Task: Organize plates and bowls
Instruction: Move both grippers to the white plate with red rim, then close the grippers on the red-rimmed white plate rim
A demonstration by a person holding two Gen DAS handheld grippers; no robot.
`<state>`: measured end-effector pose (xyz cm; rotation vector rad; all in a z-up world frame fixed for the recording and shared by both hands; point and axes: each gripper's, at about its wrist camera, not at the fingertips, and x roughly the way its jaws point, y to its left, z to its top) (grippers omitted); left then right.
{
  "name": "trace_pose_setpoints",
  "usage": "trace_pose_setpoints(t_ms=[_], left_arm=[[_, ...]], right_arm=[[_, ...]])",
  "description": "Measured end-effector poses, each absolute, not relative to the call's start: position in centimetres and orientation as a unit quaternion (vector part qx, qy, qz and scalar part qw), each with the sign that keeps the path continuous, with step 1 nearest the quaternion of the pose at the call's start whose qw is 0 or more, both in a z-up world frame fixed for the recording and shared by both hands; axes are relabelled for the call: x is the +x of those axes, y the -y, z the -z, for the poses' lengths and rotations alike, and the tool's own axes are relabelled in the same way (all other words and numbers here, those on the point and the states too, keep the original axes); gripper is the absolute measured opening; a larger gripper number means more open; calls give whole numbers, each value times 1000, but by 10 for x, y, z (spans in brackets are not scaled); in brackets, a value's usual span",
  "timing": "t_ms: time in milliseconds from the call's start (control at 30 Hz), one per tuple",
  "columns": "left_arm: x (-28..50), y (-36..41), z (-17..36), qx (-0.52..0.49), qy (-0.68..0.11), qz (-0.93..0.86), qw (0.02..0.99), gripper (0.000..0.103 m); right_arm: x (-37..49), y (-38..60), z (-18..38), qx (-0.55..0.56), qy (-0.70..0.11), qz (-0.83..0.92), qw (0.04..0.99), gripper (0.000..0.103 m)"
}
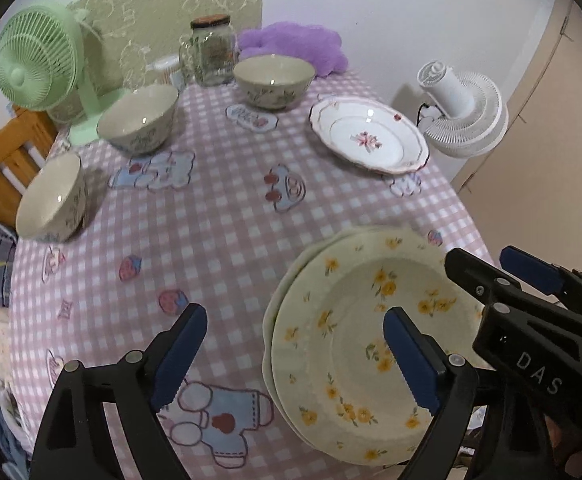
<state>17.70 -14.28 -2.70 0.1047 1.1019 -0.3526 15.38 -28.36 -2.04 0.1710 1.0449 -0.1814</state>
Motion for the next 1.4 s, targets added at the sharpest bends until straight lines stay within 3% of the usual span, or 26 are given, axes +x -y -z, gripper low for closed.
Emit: trace_pose_setpoints(t_ms=[567, 1400], left_arm=[[250, 199, 15, 24, -476, 89, 875, 91], [369, 266, 99, 11, -521, 50, 852, 88]], right_arm=[[249, 341, 11, 57, -479, 32, 875, 63], [379, 409, 90, 55, -512, 24, 857, 63]])
